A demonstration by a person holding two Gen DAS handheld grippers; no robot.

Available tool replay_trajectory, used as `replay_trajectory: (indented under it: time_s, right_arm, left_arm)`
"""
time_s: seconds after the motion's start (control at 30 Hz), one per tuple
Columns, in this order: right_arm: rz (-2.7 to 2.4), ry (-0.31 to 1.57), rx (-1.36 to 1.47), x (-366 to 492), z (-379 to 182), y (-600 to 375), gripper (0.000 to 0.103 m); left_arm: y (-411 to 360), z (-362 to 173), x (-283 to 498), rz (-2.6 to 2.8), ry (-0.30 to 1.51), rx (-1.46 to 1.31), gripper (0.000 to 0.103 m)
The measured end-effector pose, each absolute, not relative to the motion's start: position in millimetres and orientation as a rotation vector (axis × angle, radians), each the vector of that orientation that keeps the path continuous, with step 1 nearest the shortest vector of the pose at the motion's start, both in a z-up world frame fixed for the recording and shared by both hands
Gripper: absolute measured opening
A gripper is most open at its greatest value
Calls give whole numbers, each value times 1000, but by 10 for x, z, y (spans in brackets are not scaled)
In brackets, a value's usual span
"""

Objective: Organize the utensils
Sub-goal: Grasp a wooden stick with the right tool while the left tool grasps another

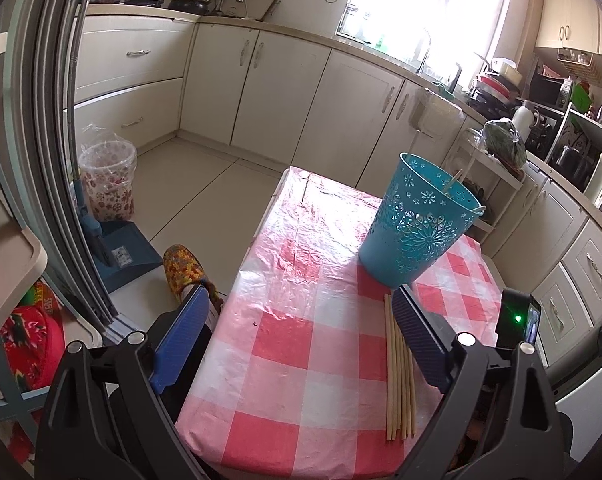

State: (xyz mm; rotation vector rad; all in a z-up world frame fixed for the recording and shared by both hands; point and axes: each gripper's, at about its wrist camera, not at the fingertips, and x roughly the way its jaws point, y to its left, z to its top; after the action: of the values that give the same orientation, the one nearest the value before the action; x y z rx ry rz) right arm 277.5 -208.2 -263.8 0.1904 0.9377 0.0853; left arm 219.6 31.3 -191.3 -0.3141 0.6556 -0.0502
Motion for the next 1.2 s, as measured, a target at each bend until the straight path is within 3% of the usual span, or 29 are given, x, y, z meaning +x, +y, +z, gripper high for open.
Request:
replay_trajectory:
  time_s: [0.33, 0.83, 1.2]
  right_arm:
    - [84, 973, 70, 2727, -2673, -2211, 10]
    - [107, 950, 175, 2573, -2665, -2579, 8]
    - [128, 948, 207, 2584, -2659, -2630, 9]
  left_arm:
    - [34, -2128, 2388, -113, 768, -246, 89]
    - [-908, -2705, 3114, -171, 967, 40, 89]
    - [-1018, -2874, 3275, -125, 1009, 127, 88]
